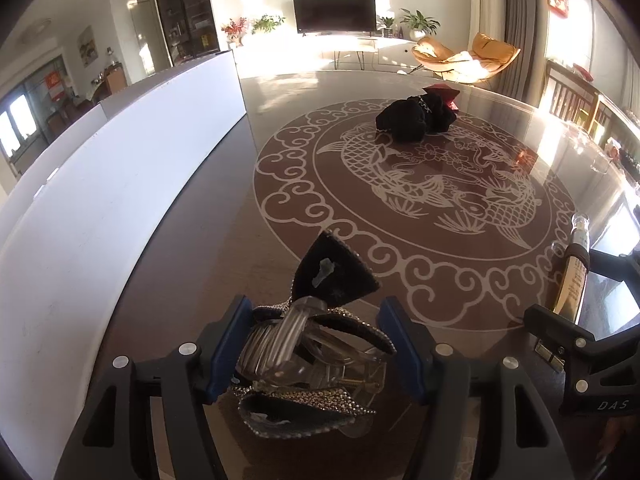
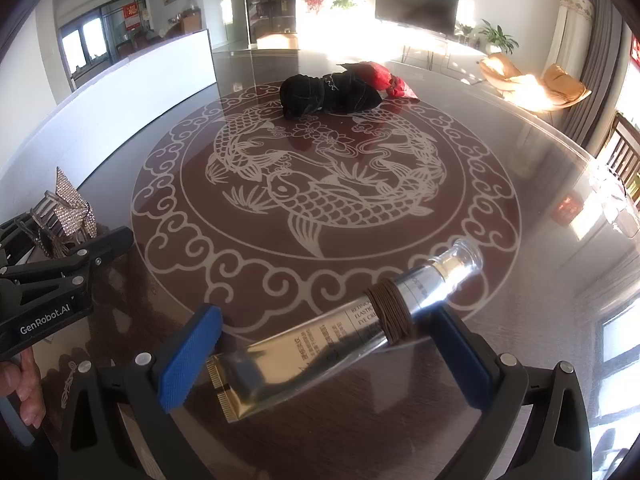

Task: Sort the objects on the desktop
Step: 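Hold the tube in the right tool while the left tool grasps the rhinestone bow and bangle, then carry the bow and tube in both tools over the bin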

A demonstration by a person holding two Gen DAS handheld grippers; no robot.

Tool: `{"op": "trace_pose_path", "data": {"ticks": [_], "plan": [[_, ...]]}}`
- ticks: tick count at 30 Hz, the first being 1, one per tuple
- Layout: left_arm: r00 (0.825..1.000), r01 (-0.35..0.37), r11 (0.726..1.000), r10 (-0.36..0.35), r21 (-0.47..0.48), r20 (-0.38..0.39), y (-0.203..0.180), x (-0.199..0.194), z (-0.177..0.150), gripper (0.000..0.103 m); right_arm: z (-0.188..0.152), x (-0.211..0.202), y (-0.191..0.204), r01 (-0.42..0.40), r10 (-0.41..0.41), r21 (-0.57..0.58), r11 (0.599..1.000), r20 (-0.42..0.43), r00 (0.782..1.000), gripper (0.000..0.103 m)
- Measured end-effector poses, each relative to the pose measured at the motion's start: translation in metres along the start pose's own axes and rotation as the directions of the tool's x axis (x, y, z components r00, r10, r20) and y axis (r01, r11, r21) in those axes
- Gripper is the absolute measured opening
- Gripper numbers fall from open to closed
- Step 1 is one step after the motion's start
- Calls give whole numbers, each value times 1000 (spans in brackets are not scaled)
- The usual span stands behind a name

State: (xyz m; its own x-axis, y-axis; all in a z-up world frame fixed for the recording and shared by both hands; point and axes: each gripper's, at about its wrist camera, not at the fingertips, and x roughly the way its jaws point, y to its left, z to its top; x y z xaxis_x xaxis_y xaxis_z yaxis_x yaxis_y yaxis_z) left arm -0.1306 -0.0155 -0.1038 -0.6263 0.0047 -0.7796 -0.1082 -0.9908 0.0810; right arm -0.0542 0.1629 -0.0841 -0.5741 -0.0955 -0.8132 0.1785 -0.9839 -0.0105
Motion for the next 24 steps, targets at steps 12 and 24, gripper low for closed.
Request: {"op": "trace_pose_path", "data": {"ticks": [12, 24], "plan": [[996, 70, 995, -73, -67, -43, 16, 6, -2, 88, 0, -2, 26, -207, 209, -209, 956, -11, 978, 103], [989, 136, 991, -135, -18, 61, 16, -28, 0, 70, 12, -15, -4, -127, 125, -84, 988, -34, 992, 30]]}}
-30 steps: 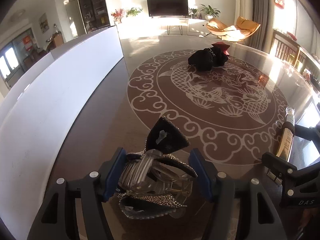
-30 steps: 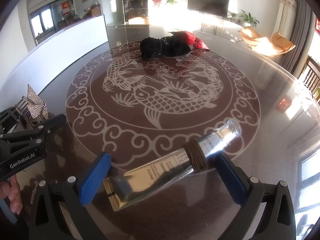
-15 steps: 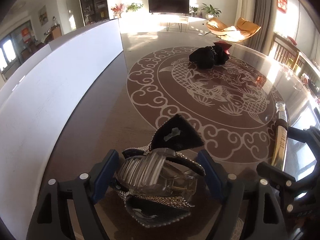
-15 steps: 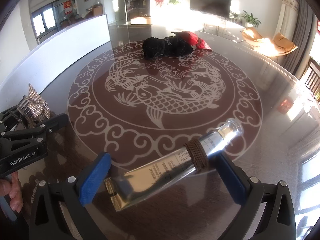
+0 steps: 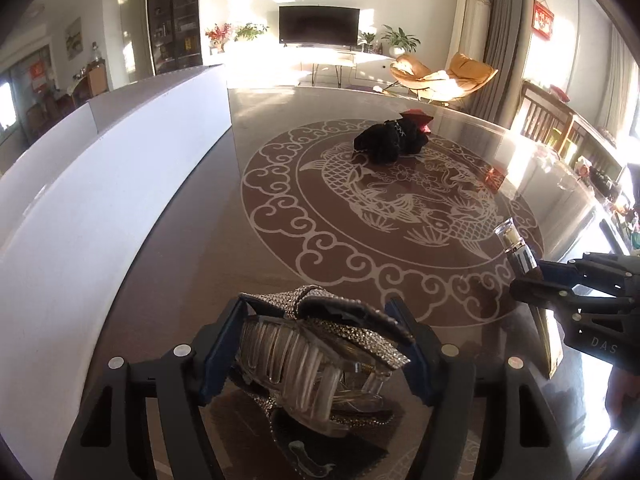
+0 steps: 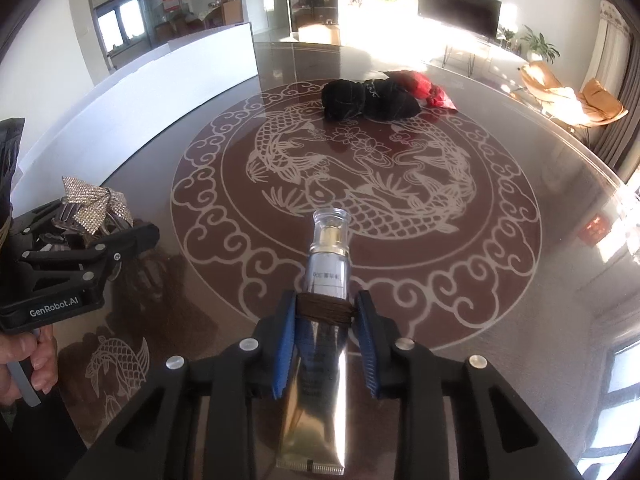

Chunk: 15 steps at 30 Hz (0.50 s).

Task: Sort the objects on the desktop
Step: 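Carry the bow and tube in both tools over the bin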

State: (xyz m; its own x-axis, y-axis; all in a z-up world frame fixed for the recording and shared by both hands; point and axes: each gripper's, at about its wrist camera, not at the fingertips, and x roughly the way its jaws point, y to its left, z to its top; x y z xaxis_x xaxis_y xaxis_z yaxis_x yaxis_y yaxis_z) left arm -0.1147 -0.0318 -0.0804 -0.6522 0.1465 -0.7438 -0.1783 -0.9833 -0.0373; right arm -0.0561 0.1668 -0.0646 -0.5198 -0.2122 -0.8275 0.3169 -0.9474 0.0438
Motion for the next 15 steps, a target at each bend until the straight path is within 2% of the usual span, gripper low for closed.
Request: {"op": "trace_pose_path", "data": {"ticks": [3, 7, 11, 15], "plan": [[999, 28, 999, -26, -30, 44, 9, -21, 12, 70, -1, -21, -7, -5, 5, 22, 1000, 31, 1000, 30], [991, 61, 991, -45, -118, 129, 36, -61, 32, 70, 15, -43, -4, -22, 21, 20, 1000, 76, 997, 30], [980, 27, 977, 15, -212, 197, 86, -104, 46, 70, 56, -66, 21, -62, 67, -37, 997, 158, 985, 30], [978, -39, 945, 103, -326, 183, 156, -133, 45, 70, 108, -90, 67, -146, 174, -123, 982, 254, 952, 30]]}}
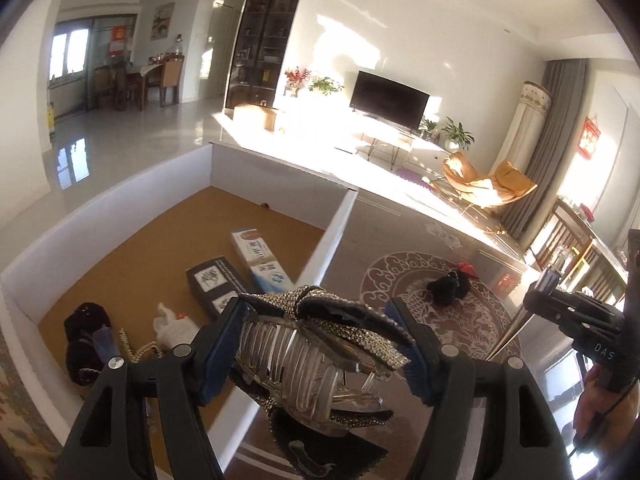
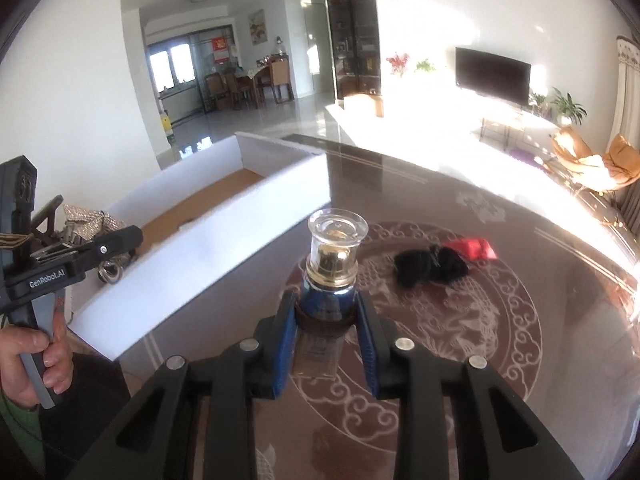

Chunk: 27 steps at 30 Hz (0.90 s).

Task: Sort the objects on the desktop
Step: 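Carry the bow and tube in both tools over the bin, then open both tools to drop the bow and tube into the bin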

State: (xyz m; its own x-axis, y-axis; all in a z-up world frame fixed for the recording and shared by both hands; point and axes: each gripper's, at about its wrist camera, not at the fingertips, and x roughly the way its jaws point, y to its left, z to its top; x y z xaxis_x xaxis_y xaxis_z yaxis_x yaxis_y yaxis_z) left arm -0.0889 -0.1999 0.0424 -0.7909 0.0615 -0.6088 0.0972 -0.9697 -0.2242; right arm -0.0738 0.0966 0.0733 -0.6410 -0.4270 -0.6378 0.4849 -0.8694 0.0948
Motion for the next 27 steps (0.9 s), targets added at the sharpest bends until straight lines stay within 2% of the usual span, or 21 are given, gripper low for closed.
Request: {"op": "trace_pose_path", "data": {"ticks": [3, 6, 10, 12, 14, 15, 16, 17, 19, 22, 24, 27], "plan": [[992, -125, 992, 124, -23, -37, 52, 1, 8, 70, 42, 6, 45, -118, 120, -45, 992, 47, 992, 30], [971, -212, 976, 205, -44, -126, 100, 18, 8, 70, 71, 22, 97, -252, 255, -76, 965, 30, 967, 30], [933, -292, 955, 274, -44, -234, 143, 43, 2, 71, 88, 64, 171, -403, 394, -94, 910, -97, 914, 30], [912, -332, 942, 307, -52, -271, 158, 51, 1, 71, 92, 95, 203, -440, 421, -82, 894, -184, 888, 30], [897, -363, 930, 331, -62, -293, 169, 56, 4, 72, 90, 135, 228, -438, 402, -76, 896, -282, 871, 32], [892, -375, 925, 340, -66, -298, 173, 56, 4, 74, 89, 156, 236, -428, 387, -67, 901, -320, 865, 34], [888, -388, 919, 353, -66, -295, 175, 55, 4, 82, 89, 175, 243, -422, 380, -51, 905, -344, 858, 45], [885, -401, 914, 369, -62, -284, 176, 53, 5, 87, 89, 190, 246, -419, 383, -30, 907, -353, 854, 63], [884, -419, 907, 395, -50, -252, 174, 47, 4, 91, 90, 209, 240, -408, 388, 10, 913, -330, 861, 74], [887, -423, 905, 402, -50, -227, 166, 36, -2, 91, 96, 205, 229, -394, 389, 31, 919, -240, 889, 75], [900, -405, 914, 390, -42, -194, 149, 27, -5, 91, 96, 190, 216, -392, 390, 27, 920, -170, 905, 83], [938, -328, 945, 326, 0, -122, 102, 10, -5, 91, 85, 148, 184, -337, 336, -7, 942, -52, 941, 92]]}}
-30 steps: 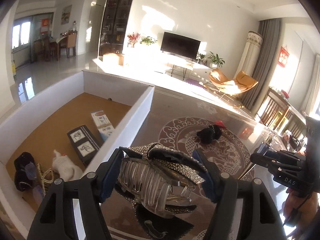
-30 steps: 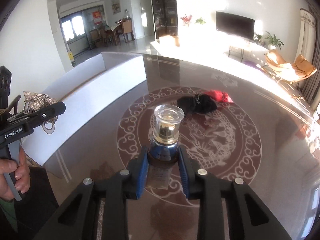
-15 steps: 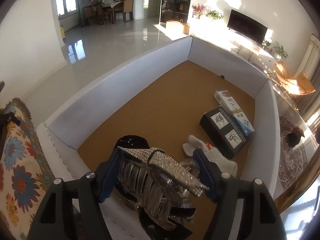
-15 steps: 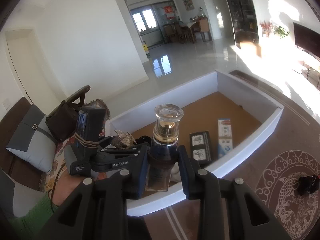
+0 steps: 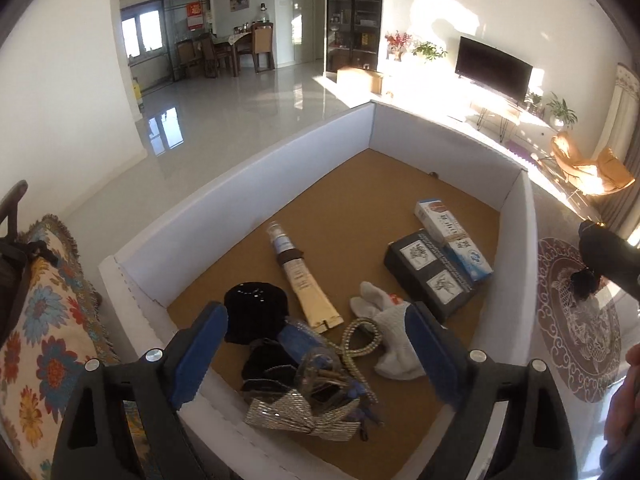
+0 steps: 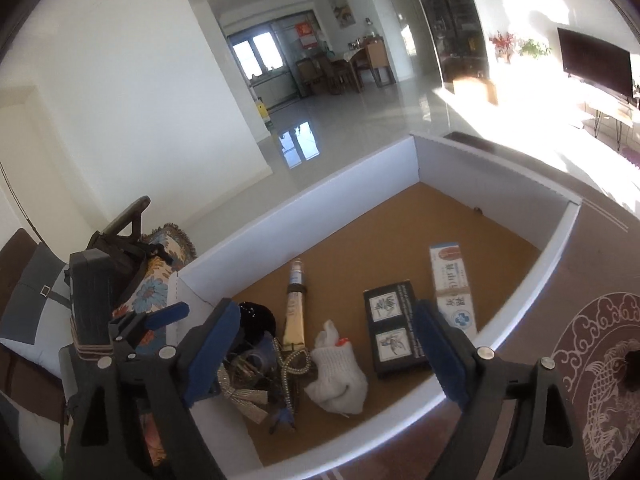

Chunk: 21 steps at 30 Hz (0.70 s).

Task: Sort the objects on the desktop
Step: 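Open both tools to drop the bow and tube into the bin, then move both open tools back over the table, then move the left tool down onto the black velvet cloth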

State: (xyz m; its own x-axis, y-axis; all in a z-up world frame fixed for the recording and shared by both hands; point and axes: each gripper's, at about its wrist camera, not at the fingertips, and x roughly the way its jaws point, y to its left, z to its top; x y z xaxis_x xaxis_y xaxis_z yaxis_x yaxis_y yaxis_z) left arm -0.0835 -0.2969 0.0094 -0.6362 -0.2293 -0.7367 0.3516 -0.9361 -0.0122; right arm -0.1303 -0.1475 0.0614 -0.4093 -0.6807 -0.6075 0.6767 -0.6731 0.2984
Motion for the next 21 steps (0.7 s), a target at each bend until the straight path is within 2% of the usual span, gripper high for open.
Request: {"op": "trace_pose_path", "data": {"ticks": [2, 5, 8, 10, 12, 15, 18, 19, 21], "plan": [[995, 82, 995, -85, 54, 46, -37, -24, -3, 91, -20, -37, -20, 80, -79, -17, 997, 74, 994, 101], [971, 214, 964, -227, 155, 73, -97, -54, -11, 91, -63, -85, -64, 246, -241, -24, 969, 123, 963, 103], [942, 314, 918, -332, 243, 36, -156, -69, -26, 95, -111, -119, -118, 421, -419, -15, 907, 66, 906, 103], [924, 369, 884, -382, 287, -10, -193, -68, -40, 101, -144, -137, -156, 509, -509, 8, 861, 0, 861, 103], [917, 390, 860, -394, 329, -59, -226, -59, -57, 101, -173, -156, -190, 570, -567, 52, 820, -62, 821, 103], [916, 400, 835, -377, 379, -136, -267, -31, -85, 101, -207, -181, -228, 625, -611, 124, 770, -134, 780, 103], [922, 386, 818, -330, 427, -201, -296, -3, -111, 101, -228, -197, -251, 665, -641, 152, 732, -179, 746, 103], [924, 380, 811, -313, 446, -219, -303, 6, -117, 101, -234, -202, -254, 672, -645, 156, 724, -191, 740, 103], [923, 381, 790, -294, 481, -248, -316, 23, -127, 101, -239, -206, -260, 667, -637, 170, 725, -200, 744, 103]]}}
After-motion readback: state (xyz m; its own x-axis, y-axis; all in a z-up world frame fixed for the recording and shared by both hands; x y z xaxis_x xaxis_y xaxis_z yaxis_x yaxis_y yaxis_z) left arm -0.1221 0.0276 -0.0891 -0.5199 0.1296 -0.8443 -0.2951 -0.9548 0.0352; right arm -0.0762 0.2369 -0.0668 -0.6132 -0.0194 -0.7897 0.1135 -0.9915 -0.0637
